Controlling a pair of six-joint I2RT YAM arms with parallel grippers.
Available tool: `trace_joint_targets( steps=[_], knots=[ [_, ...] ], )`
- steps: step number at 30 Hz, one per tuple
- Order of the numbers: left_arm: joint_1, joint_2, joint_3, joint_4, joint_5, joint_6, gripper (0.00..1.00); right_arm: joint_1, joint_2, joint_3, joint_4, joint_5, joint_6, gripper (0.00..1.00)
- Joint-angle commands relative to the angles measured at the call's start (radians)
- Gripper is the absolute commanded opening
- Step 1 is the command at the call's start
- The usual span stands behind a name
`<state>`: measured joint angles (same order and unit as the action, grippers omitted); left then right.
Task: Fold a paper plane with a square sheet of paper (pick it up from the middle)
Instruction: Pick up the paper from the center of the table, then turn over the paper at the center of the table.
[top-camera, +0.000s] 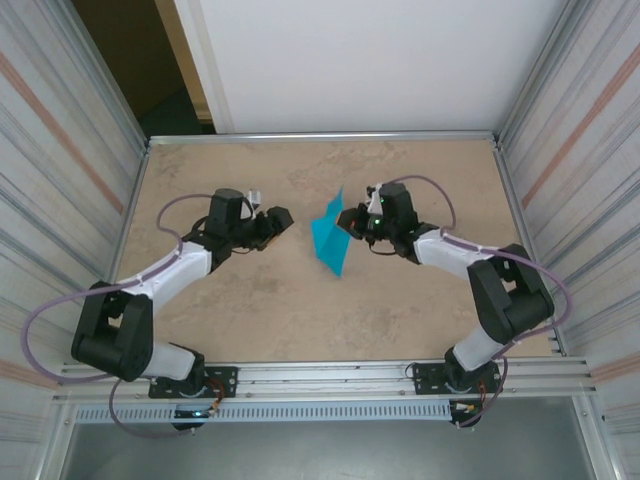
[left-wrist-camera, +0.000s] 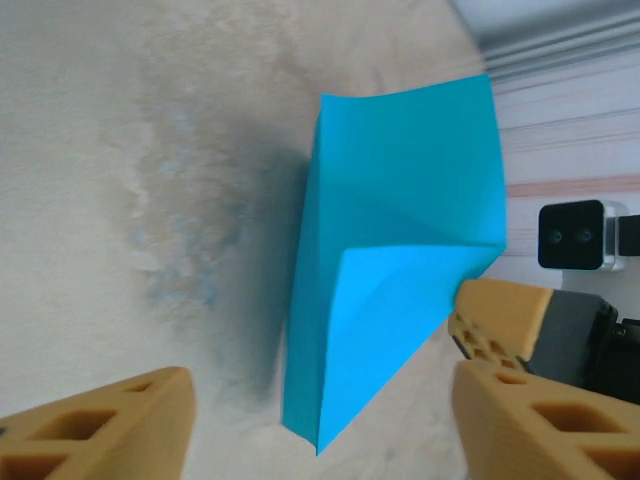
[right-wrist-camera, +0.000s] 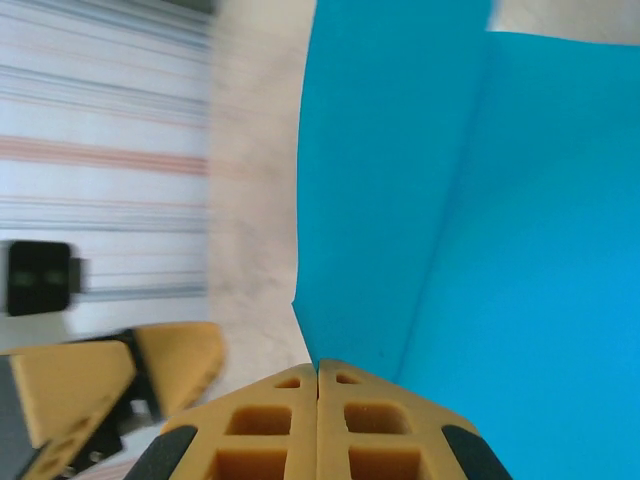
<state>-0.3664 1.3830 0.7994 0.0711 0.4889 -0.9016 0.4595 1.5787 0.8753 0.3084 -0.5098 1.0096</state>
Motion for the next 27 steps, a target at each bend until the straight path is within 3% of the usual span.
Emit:
trace_joint_targets(
  steps=[1,5,10,16,22,27],
  knots=[
    [0.0,-0.045,-0.018,0.19,0.098,-0.057,0.79,-0.025,-0.057,0.054,0.064,-0.102,-0.012,0.0],
    [-0.004,-0.046,-0.027,0.33,0.154,-0.131,0.89,-0.04,-0.089,0.083,0.093,-0.166,0.026,0.0],
    [-0.034,-0.035,0.009,0.384,0.199,-0.164,0.94,-0.044,-0.106,0.097,0.146,-0.225,0.079,0.01],
    [-0.092,-0.012,0.051,0.396,0.211,-0.194,0.94,-0.047,-0.103,0.091,0.227,-0.253,0.142,0.01],
    [-0.103,0.029,0.043,0.499,0.249,-0.313,0.94,-0.053,-0.1,0.085,0.287,-0.272,0.204,0.02],
    [-0.106,0.046,0.044,0.572,0.27,-0.359,0.86,-0.053,-0.099,0.076,0.288,-0.272,0.209,0.02]
  ],
)
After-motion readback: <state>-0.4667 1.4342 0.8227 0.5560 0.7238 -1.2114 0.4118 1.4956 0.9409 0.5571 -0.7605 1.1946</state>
